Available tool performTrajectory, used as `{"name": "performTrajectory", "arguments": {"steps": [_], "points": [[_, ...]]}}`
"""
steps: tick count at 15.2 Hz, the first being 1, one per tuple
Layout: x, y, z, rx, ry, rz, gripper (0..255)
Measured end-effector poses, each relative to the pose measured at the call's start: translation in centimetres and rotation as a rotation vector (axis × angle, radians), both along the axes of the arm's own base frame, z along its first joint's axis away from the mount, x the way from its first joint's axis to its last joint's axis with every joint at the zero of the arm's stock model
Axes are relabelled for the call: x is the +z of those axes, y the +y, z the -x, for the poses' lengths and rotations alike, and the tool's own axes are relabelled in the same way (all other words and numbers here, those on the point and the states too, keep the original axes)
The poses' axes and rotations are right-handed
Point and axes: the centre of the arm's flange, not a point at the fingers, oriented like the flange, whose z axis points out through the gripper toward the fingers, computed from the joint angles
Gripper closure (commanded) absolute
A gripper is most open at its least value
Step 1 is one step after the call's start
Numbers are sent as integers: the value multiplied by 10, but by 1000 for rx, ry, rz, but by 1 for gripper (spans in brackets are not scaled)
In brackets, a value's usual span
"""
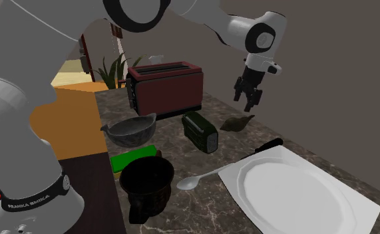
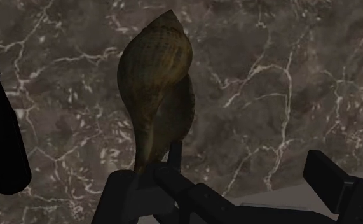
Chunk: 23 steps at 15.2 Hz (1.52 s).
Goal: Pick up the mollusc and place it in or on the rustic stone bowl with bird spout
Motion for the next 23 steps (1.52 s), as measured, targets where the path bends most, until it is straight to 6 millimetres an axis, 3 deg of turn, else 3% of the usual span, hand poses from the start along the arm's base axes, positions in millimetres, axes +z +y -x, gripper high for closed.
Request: {"name": "performTrajectory", "arguments": {"steps": [9,10,13,16,19,23], "points": [[-9,-1,-7,5,-2,-1,255],[-8,-1,-6,4,1,-1,0],[-10,-9,1,6,5,-20,0],[-6,-53,11,-82,51,-31,0],[-5,-83,30,-142,86,-47,0],[-22,-85,39,-153,94,-50,0]]}}
